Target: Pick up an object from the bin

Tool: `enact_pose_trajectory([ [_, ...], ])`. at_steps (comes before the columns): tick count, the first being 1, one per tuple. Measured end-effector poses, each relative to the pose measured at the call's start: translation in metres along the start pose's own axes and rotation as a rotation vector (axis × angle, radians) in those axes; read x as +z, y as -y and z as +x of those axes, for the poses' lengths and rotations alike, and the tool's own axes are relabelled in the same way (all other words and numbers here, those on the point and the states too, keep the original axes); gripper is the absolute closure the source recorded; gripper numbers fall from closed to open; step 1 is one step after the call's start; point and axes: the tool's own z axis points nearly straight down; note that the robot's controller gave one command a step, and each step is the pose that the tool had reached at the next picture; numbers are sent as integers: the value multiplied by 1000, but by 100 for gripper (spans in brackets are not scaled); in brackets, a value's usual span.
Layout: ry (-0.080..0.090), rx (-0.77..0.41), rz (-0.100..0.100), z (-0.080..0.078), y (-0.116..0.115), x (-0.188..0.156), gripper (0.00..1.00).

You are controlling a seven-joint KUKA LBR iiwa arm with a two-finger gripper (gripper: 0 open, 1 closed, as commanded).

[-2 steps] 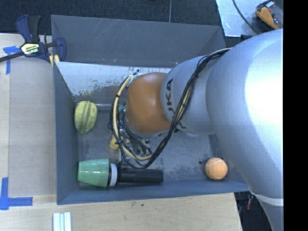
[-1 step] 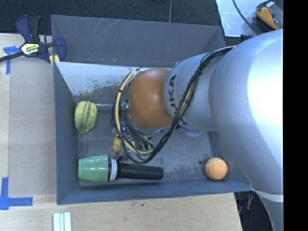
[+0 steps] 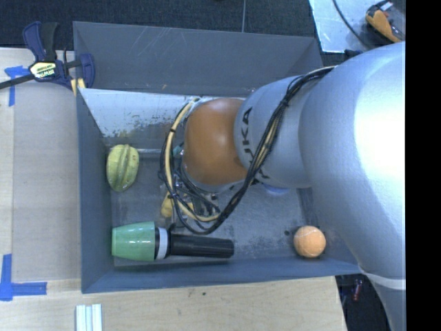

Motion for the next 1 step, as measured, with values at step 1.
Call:
enact_pose_trajectory([
  [1,11,-47,1,-11,35,-80,100],
])
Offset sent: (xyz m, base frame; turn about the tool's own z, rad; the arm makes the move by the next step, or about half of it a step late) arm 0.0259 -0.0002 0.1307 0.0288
